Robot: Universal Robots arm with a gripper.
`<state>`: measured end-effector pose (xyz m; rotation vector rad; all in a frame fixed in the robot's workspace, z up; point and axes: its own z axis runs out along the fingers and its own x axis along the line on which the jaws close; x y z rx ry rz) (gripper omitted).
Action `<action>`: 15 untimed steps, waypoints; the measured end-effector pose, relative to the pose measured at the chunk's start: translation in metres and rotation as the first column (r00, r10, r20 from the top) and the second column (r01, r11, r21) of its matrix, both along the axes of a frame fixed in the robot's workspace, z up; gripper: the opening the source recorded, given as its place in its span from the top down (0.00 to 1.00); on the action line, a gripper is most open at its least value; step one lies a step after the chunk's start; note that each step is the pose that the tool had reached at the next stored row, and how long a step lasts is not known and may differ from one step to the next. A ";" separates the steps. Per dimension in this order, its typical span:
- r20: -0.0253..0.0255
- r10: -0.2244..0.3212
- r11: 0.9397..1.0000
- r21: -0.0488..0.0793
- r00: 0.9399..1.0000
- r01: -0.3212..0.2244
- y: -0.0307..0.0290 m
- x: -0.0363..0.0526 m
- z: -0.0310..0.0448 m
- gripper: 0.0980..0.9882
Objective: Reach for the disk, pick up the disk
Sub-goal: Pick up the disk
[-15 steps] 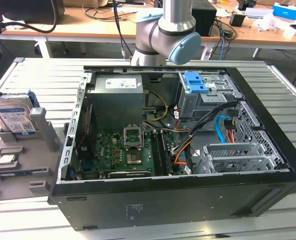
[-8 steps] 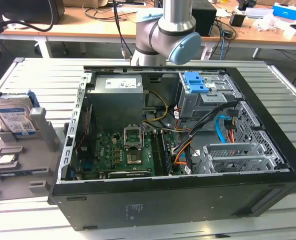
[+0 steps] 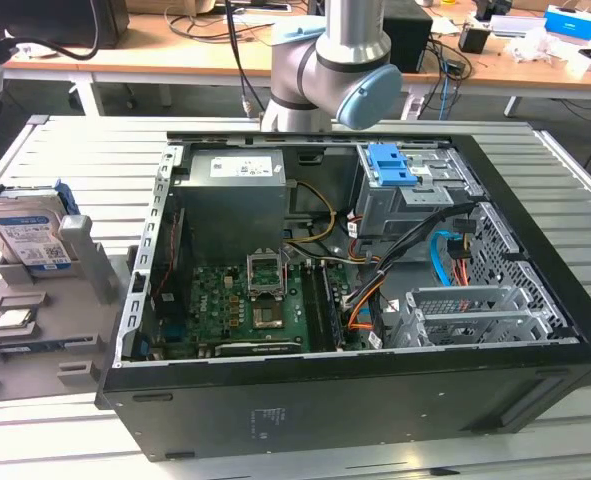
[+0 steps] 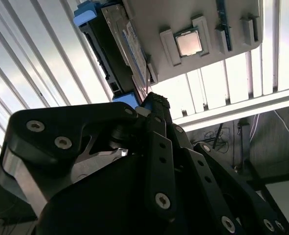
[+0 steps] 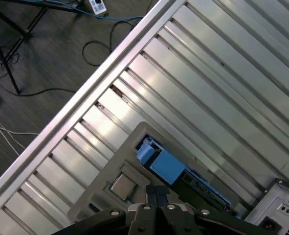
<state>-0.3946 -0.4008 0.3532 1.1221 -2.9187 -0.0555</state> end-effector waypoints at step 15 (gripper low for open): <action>0.000 0.137 0.991 0.000 0.991 -0.137 0.0000 0.0000 0.0000 0.99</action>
